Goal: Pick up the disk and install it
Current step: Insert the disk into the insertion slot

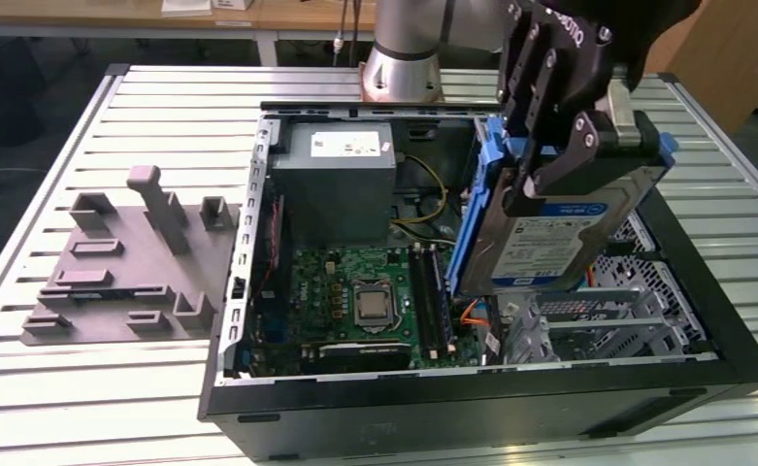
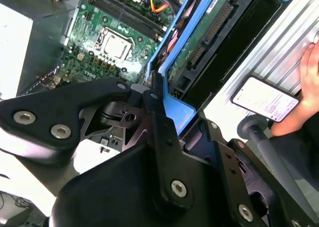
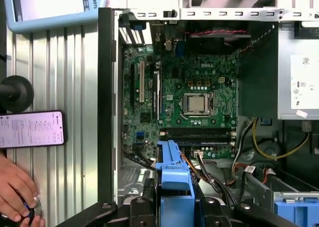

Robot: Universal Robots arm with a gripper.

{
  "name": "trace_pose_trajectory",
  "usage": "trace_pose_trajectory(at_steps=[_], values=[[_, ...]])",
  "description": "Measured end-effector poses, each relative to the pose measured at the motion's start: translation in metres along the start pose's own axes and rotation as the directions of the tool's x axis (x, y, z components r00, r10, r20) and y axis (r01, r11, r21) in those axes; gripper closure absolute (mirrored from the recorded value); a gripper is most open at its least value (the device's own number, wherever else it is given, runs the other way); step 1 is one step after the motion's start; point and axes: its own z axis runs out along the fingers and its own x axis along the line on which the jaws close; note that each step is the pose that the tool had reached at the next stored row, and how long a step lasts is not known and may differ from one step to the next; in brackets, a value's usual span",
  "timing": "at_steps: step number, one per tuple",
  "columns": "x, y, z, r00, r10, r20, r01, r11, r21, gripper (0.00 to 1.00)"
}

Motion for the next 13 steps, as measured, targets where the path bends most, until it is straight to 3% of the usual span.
trace_pose_trajectory(at_steps=[13], values=[[0.0003,-0.0302,0.0038,1.0,0.003,-0.0001,-0.003,1.0,0.0,0.64]])
